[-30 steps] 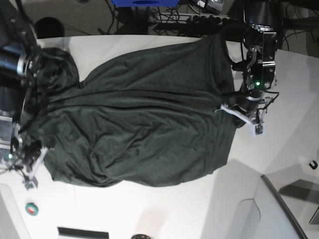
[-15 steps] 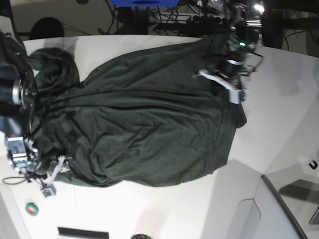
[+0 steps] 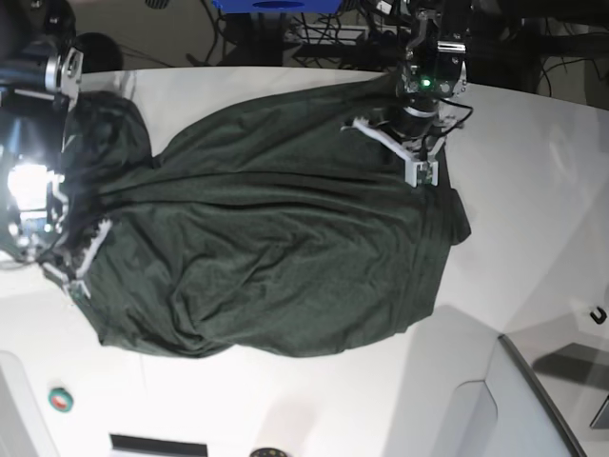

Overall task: Layout the t-shirt on the table in an organized manner, then fold the t-shirt properly
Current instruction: 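Release and regrasp the shirt edges with both grippers to smooth it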

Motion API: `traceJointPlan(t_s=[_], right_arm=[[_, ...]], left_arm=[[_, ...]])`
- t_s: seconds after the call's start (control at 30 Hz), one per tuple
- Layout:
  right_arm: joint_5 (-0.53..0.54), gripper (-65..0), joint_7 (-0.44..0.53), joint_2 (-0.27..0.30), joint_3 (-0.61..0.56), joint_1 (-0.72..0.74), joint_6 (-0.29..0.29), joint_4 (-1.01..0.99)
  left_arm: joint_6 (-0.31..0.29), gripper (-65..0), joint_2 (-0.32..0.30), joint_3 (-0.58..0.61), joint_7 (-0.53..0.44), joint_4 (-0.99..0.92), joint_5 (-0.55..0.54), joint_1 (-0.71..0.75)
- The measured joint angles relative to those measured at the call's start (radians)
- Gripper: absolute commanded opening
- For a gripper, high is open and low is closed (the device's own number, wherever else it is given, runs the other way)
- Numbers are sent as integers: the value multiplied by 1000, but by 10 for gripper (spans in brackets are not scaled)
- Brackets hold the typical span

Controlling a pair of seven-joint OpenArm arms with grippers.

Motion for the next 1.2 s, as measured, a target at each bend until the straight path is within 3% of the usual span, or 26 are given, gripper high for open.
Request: traceJointPlan(t_s=[0.17,0.4,0.57,0.77,0.9,1.0,1.1,1.2], right_arm=[[16,-647,0,23,0,-68,3,45],[6,-648,-23,2,2,-321,-14,332],[2,-648,-179,-35,-5,-444,1,529],[-1,-642,-270,-56,-6,-561,19,723],[-3,-629,-265,-52,2,-478,21,797],[3,-524,-249,-52,2,-329,19,724],[-4,-401,-254,-48,2,-150,19,514],[0,-333,-251,-29,4,-16,19,312]], left_arm=[[-4,-650,-6,-13,-1,-2,74,-4],[2,-650,-45,-104,7,-10,80,-48],[-8,-650,-62,-100,-3,-64,74,-113],[-1,-650,-81,-107,0,-94,73,-130],[-6,-650,-71,-95,0,-49,69,-114],[-2,-650,-64,-101,0,3,71,-77],[-3,-650,-57,-103,0,61,69,-29],[-3,-650,-53,-101,-1,94,69,18]])
